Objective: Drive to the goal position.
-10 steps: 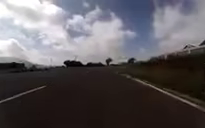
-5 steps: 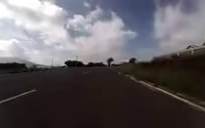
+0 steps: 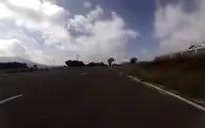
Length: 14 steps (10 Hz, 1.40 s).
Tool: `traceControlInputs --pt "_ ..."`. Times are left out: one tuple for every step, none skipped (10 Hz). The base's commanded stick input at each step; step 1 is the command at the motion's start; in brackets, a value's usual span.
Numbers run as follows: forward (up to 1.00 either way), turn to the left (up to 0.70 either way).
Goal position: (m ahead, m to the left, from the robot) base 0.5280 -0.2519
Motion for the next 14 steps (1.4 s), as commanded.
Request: traceControlInputs --pt "0.00 0.00" --pt "0.00 0.00" --pt "0.00 0.00" --pt "0.00 0.00" --pt "0.00 0.00" --pt "0.00 0.00" --pt "0.00 0.00" --pt "0.00 0.00" --pt "0.23 0.00" --pt "0.48 0.00" --pt "0.73 0.00" --pt "0.98 0.00" --pt "1.00 0.00" --pt "1.00 0.00"
